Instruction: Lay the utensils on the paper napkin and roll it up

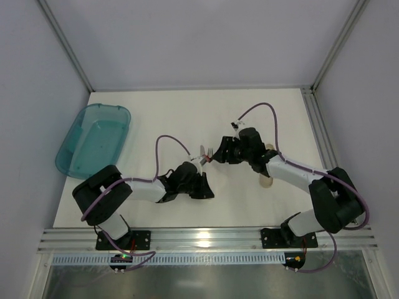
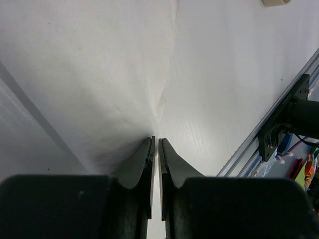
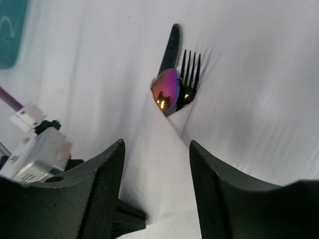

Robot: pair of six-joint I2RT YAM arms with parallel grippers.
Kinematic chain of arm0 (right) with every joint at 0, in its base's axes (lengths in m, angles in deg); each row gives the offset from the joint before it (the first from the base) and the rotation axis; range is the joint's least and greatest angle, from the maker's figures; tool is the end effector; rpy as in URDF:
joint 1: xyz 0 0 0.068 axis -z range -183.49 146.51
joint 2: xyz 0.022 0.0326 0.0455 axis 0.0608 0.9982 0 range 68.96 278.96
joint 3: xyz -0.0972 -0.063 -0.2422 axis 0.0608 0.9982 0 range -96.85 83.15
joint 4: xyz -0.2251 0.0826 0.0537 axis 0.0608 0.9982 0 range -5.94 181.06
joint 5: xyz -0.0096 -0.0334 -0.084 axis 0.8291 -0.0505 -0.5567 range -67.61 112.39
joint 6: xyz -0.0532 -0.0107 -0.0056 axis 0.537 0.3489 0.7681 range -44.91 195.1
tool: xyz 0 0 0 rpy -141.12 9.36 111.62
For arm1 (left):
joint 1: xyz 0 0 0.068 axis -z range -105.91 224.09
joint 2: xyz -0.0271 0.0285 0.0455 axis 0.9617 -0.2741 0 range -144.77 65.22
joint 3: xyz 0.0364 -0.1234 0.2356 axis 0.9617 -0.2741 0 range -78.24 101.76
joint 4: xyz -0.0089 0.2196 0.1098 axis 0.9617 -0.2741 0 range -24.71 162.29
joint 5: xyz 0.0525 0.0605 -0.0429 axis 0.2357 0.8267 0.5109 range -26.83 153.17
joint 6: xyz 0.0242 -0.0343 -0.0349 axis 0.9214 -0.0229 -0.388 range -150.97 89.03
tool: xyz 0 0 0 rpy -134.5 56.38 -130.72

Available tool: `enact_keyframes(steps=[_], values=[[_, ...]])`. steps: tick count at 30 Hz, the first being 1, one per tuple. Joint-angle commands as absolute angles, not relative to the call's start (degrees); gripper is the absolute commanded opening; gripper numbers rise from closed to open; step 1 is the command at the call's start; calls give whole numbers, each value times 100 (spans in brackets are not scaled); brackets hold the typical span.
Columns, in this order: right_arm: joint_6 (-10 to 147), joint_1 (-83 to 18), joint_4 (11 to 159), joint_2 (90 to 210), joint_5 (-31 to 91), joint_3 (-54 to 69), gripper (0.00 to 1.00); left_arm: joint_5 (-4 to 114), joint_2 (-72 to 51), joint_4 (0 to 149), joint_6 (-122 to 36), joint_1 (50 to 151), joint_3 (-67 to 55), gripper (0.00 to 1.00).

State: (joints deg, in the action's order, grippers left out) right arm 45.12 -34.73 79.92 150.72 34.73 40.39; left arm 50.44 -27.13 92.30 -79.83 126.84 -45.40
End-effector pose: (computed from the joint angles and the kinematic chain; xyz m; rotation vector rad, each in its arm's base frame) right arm 0.2421 0.1560 0.2107 -0.1543 2.2839 0.8204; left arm 0.1646 -0.2300 0.1368 0.2186 2.5203 -1.1013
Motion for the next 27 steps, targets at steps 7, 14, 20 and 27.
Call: enact_keyframes(steps=[7,14,20,27], values=[[5699,-3161,8634,16254,4980,3385,59,5130,-2565,8996,-7869,12735,-4871,11],[5699,-3187,8538,16669,4920,3367,59,5130,-2495,9101,-7913,12735,-4985,12],[5673,-3485,8669,16853,4262,3236,59,5148,-2451,9180,-7957,12726,-5064,12],[5357,-3785,8740,17012,3576,3261,58,5148,-2434,9198,-7966,12726,-5091,11]])
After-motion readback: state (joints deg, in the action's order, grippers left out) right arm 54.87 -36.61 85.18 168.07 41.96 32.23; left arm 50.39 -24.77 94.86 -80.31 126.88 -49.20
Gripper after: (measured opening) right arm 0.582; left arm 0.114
